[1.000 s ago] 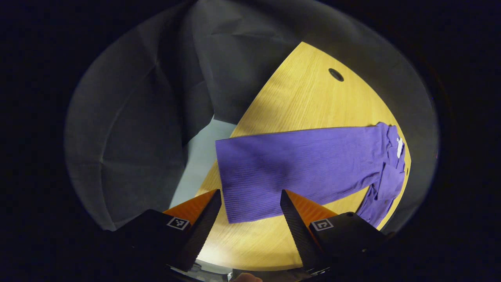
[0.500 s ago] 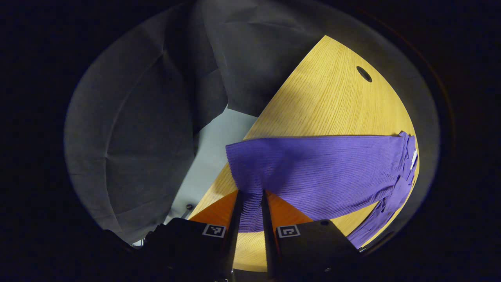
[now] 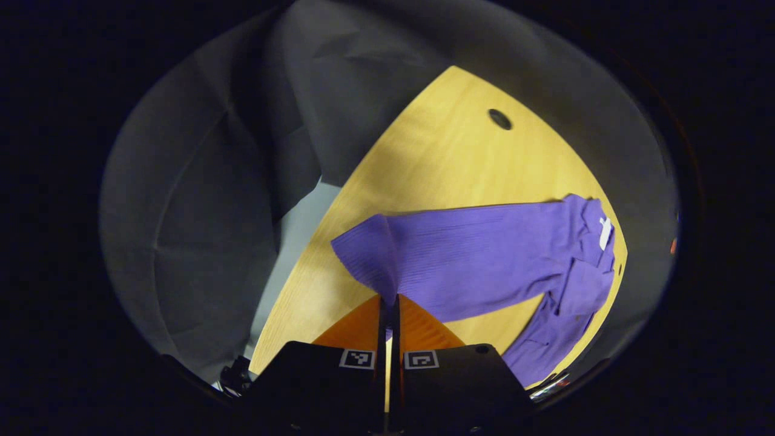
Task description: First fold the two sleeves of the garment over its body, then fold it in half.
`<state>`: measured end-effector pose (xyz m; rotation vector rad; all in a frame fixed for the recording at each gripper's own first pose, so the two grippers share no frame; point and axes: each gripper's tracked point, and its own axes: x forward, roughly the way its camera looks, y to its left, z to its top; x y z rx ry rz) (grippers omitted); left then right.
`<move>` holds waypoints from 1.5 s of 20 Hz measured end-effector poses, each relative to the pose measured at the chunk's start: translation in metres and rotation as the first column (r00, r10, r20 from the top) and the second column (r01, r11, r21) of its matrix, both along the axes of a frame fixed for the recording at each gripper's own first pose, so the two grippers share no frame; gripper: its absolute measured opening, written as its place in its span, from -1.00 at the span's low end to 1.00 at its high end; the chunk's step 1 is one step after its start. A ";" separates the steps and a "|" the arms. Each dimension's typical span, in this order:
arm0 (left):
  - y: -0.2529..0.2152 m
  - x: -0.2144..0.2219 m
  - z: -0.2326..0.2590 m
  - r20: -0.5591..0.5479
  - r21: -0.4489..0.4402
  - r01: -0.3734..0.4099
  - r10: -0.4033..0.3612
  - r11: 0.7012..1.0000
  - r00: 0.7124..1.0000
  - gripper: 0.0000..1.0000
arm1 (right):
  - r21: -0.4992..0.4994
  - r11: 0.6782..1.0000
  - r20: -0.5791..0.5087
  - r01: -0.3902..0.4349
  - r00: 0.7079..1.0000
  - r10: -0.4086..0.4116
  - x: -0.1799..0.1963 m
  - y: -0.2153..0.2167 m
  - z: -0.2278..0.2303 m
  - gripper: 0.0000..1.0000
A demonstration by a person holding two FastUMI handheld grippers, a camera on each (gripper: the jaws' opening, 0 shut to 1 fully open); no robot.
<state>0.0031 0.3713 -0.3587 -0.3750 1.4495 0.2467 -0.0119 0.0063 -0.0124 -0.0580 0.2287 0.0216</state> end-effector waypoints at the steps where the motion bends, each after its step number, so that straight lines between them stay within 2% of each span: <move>1: -0.012 0.007 0.016 0.025 0.007 0.031 -0.031 1.000 0.999 -0.93 | -0.009 1.000 0.010 -0.002 1.000 0.002 0.002 -0.004 0.002 0.90; 5: -0.063 0.032 0.068 0.114 0.021 0.161 -0.162 0.987 0.980 -0.93 | -0.022 0.999 0.042 -0.026 0.999 0.027 0.007 -0.014 0.008 0.90; 13: -0.182 0.078 0.135 0.223 0.064 0.345 -0.351 0.936 0.910 -0.93 | -0.025 0.998 0.044 -0.056 0.997 0.057 0.015 -0.043 -0.008 0.90; 17: -0.242 0.096 0.150 0.243 0.069 0.418 -0.422 0.906 0.874 -0.93 | 0.022 0.995 0.041 -0.096 0.995 0.095 0.013 -0.045 -0.018 0.91; 20: -0.291 0.103 0.155 0.253 0.067 0.470 -0.470 0.880 0.845 -0.93 | 0.000 0.996 0.026 -0.090 0.996 0.089 0.014 -0.061 -0.033 0.90; 25: -0.371 0.119 0.157 0.261 0.080 0.567 -0.566 0.820 0.782 -0.93 | 0.073 0.992 0.013 -0.104 0.995 0.103 0.008 -0.084 -0.042 0.91; 30: -0.443 0.128 0.156 0.273 0.077 0.632 -0.626 0.772 0.731 -0.94 | 0.077 0.991 -0.009 -0.110 0.994 0.111 0.007 -0.107 -0.058 0.90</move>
